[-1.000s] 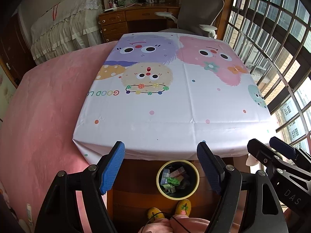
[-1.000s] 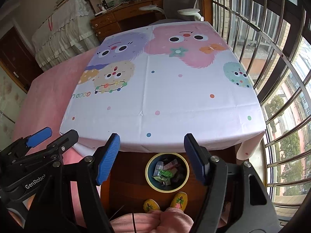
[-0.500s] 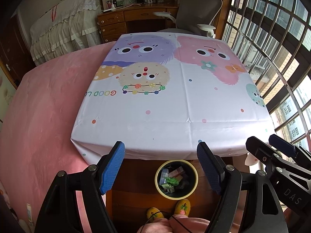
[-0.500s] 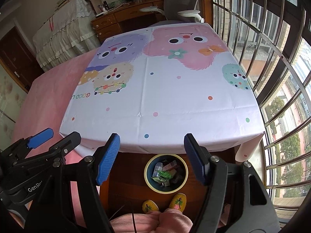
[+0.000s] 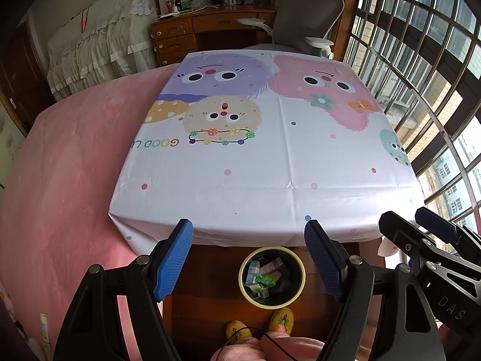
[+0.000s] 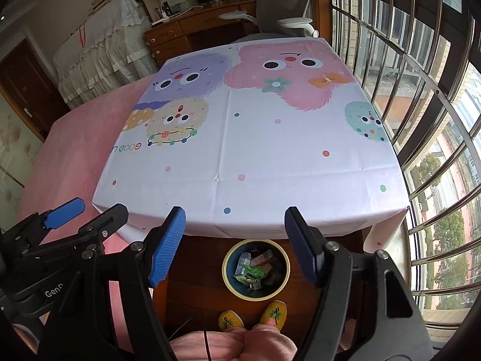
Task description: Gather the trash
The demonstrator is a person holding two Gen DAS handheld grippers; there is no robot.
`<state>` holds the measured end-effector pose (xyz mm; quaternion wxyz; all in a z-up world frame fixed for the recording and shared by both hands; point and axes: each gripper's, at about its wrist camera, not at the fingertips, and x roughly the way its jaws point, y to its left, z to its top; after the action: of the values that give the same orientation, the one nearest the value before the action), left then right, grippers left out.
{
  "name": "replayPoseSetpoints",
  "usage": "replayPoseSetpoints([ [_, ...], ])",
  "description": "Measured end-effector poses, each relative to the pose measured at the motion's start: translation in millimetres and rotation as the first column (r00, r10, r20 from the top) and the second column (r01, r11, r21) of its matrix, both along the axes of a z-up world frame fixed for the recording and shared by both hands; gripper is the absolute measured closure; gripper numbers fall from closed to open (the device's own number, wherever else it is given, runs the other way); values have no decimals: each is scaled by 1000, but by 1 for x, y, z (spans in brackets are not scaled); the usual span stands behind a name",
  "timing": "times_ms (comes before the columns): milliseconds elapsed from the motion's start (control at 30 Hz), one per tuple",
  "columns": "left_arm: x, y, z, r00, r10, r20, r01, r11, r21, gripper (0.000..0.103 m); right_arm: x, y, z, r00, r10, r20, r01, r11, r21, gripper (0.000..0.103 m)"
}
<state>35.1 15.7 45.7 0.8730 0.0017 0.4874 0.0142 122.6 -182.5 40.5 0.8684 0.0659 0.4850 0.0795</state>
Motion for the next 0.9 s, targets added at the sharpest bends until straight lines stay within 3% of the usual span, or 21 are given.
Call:
replayPoseSetpoints([
  [900, -7, -12, -1, 1000, 8, 1, -8, 1000, 5, 25, -5, 4, -1, 1000, -1, 1, 1, 1000, -4, 37],
])
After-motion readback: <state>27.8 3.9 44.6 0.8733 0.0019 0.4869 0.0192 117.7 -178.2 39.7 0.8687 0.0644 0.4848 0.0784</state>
